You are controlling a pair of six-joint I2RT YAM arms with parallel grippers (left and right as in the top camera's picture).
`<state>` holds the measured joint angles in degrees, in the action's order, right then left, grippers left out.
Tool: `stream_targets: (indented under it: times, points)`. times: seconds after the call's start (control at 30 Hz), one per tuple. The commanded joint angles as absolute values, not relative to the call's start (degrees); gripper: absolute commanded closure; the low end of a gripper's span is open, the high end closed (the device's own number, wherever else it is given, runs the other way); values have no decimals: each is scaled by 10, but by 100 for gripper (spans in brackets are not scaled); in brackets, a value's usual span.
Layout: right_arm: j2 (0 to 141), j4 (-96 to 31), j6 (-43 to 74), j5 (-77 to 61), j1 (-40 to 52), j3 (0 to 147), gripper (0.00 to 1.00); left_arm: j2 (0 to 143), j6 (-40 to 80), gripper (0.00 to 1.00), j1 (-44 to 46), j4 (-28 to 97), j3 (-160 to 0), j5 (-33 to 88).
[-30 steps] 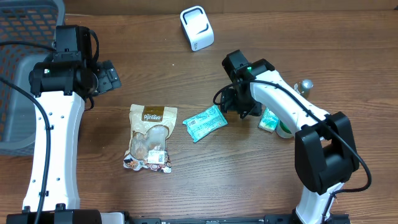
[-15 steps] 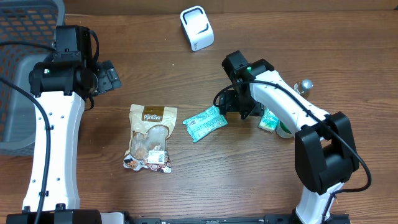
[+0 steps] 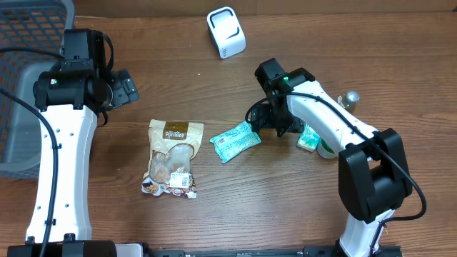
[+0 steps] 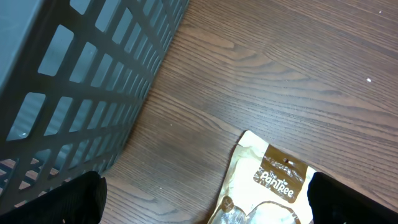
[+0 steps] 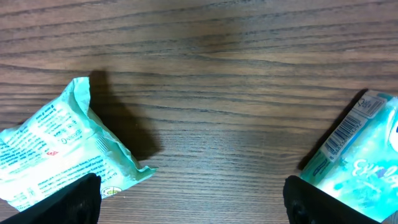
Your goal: Scan the item barcode
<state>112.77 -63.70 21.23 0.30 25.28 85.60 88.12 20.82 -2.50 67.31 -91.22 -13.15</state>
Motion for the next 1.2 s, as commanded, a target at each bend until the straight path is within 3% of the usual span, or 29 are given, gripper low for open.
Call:
stream_targets:
  times: [0.0, 1.17]
  points:
    - [1112, -635, 161, -33, 254, 855, 10, 878, 201, 0, -26, 671, -917, -139]
    - [1112, -624, 99, -93, 254, 855, 9, 878, 201, 0, -26, 671, -917, -139]
